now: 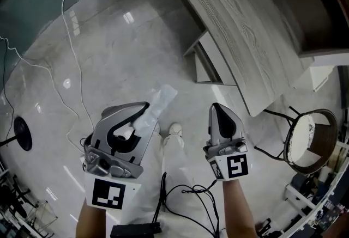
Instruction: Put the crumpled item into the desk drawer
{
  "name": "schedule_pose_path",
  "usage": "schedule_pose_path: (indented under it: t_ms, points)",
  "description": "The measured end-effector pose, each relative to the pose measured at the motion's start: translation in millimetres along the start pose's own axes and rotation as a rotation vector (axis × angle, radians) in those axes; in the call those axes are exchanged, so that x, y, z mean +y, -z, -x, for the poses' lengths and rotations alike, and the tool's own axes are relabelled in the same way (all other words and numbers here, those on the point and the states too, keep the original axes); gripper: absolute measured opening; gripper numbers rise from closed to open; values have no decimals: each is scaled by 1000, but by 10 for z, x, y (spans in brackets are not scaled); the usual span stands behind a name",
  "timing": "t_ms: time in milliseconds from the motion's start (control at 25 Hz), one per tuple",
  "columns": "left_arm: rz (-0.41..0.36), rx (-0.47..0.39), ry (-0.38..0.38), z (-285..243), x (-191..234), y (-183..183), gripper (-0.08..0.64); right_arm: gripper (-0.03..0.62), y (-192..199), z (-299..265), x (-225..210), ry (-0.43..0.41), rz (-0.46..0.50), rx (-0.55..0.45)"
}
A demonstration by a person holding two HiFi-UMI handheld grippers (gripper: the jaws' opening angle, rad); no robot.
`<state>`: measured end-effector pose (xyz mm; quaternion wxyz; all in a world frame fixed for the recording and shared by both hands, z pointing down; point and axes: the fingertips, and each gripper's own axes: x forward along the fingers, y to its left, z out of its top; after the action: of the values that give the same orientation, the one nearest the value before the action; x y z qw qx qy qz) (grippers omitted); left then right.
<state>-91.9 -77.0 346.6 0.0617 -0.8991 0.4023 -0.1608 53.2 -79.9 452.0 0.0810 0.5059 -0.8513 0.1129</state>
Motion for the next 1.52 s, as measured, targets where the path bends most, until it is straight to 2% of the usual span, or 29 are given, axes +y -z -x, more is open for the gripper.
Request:
schedule_pose_path:
  t_ms: [240, 360, 400, 440, 680, 960, 1200, 1520]
  points:
    - [2, 5, 17, -188, -78, 283, 52, 9, 533, -273, -141, 10, -188, -6]
    - [-9, 12, 23, -288, -130, 373, 52, 9, 765, -406, -217, -14, -280, -8]
    - [-14, 16, 24, -313, -153, 401, 52, 70, 840, -440, -247, -21, -313, -8]
    - [-17, 20, 26, -334, -178, 425, 52, 94, 912, -468, -292, -20, -347, -8]
    - [-1, 32, 34, -406, -247, 571, 52, 144, 1280, -635, -613, 56, -476, -11]
    - [13, 46, 37, -521, -262, 708, 52, 189, 1595, -818, -962, 143, -617, -60]
    - [-3, 57, 38, -649, -271, 755, 52, 215, 1724, -939, -1273, 191, -674, -112]
    - [33, 56, -2, -747, -185, 779, 52, 224, 1655, -1085, -1324, 168, -692, -174]
